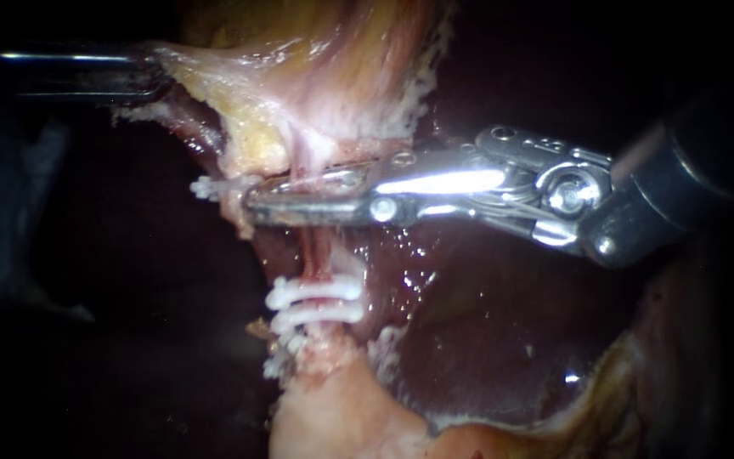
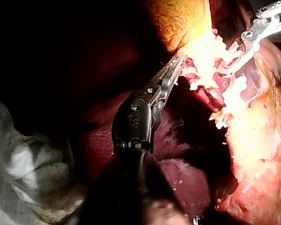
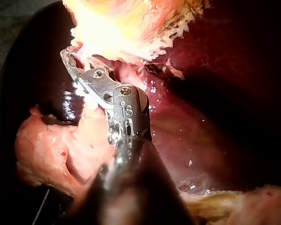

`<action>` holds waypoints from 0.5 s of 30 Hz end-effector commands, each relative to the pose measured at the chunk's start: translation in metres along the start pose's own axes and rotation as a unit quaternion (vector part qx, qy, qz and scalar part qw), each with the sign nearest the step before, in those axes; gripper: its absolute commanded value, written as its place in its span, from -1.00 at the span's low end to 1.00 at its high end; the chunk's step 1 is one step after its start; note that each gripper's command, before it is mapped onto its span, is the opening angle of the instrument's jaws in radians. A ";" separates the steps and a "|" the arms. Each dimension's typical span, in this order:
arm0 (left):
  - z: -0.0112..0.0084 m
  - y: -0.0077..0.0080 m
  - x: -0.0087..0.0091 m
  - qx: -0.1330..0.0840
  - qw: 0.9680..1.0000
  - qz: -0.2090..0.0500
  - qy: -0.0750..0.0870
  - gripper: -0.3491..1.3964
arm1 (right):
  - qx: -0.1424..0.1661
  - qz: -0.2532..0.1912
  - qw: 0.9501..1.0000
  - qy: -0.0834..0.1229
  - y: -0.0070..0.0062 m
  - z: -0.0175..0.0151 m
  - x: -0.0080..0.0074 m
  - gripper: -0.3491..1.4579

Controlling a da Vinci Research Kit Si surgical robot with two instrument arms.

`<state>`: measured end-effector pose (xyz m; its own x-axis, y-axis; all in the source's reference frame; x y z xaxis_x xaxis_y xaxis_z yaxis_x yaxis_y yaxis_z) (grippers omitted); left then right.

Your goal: Clipping third clip right tube

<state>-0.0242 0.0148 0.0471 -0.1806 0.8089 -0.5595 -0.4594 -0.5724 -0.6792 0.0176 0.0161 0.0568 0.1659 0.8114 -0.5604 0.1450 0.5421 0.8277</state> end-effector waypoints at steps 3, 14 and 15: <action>0.0000 0.0000 0.0000 0.000 1.000 0.000 0.000 -1.00 | -0.001 0.023 1.000 0.000 0.0002 -0.0001 -0.0002 -1.00; 0.0000 0.0000 0.0000 0.000 1.000 0.000 0.000 -1.00 | -0.013 0.022 1.000 -0.007 0.0003 -0.0002 -0.0008 -1.00; 0.0000 0.0000 0.0000 0.000 1.000 0.000 0.000 -1.00 | -0.013 0.022 1.000 -0.007 0.0003 -0.0002 -0.0008 -1.00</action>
<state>-0.0242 0.0148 0.0471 -0.1806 0.8088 -0.5597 -0.4592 -0.5726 -0.6792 0.0173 0.0157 0.0575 0.1863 0.8311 -0.5240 0.1129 0.5117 0.8517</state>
